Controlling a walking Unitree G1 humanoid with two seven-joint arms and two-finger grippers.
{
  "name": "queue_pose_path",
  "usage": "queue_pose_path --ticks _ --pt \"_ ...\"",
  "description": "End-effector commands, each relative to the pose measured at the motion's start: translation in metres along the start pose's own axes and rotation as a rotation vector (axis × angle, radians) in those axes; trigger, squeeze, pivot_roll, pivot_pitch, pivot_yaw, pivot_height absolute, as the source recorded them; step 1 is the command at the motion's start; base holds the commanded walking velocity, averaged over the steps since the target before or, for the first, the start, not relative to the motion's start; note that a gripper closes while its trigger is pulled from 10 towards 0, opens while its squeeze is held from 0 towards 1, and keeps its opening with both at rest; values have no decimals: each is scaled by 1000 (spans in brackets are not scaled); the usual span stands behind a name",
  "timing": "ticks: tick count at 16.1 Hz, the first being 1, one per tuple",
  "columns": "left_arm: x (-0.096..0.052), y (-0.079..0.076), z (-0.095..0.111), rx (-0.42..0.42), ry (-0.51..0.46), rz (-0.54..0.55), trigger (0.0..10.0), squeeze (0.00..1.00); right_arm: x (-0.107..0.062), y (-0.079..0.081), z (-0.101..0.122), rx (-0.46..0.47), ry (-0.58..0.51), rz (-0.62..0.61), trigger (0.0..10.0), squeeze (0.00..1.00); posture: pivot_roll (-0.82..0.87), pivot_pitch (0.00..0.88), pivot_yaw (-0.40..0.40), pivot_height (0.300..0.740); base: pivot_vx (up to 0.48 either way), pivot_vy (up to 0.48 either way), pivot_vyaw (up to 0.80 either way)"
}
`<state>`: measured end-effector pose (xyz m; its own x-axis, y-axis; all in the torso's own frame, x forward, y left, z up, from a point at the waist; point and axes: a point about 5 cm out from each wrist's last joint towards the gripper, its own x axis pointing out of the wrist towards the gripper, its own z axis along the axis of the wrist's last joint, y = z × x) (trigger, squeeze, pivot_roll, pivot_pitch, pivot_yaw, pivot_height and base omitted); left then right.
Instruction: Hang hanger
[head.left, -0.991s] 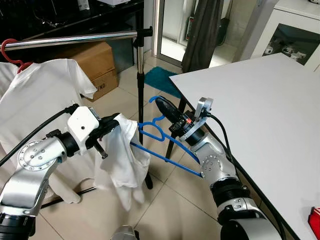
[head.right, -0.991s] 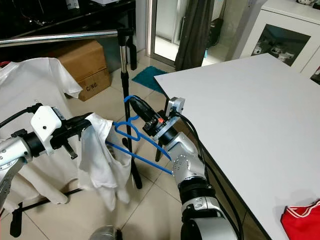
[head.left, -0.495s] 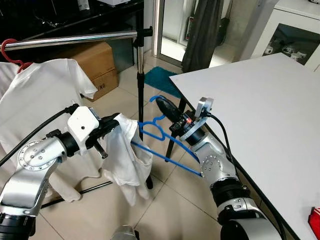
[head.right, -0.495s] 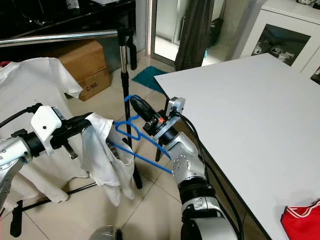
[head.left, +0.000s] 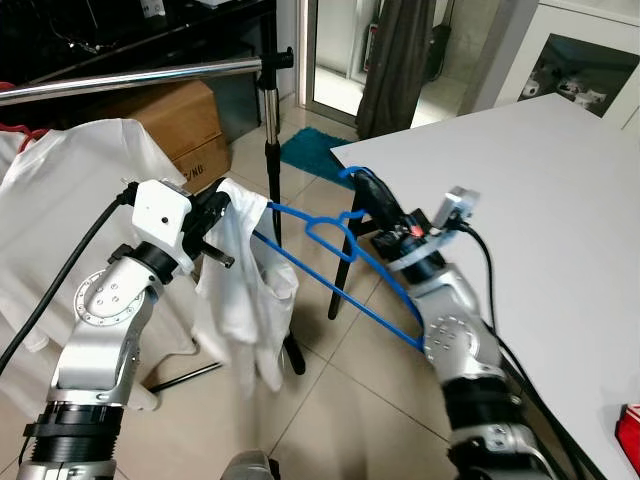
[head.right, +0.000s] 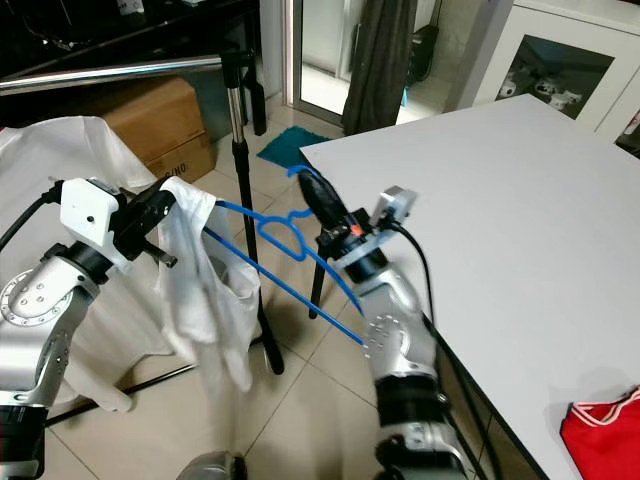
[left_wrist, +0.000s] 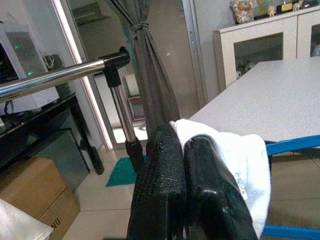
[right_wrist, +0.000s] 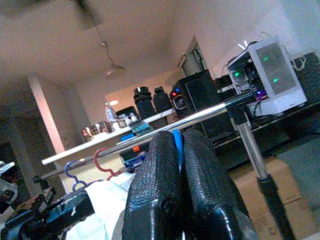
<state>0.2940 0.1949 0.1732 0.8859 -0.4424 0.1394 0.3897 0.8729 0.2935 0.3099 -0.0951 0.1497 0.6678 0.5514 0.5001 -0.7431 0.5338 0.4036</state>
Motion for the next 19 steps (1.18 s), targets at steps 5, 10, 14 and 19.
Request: queue_pose_path --ticks 5,10,14,19 --pt "16 -30 10 31 -58 -148 10000 0 -7 10 4 -61 -3 -14 10000 0 56 0 39 740 0 0 0" --pt "21 -32 21 -60 -147 -65 10000 0 -9 15 24 -279 -28 -60 10000 0 29 0 51 740 0 0 0" --pt "19 -45 24 -92 -174 -87 10000 0 -5 14 39 -324 -75 -98 10000 0 20 0 42 740 0 0 0" --pt "9 -35 19 239 1 -507 10000 0 -2 27 30 -286 11 67 10000 0 34 0 9 740 0 0 0"
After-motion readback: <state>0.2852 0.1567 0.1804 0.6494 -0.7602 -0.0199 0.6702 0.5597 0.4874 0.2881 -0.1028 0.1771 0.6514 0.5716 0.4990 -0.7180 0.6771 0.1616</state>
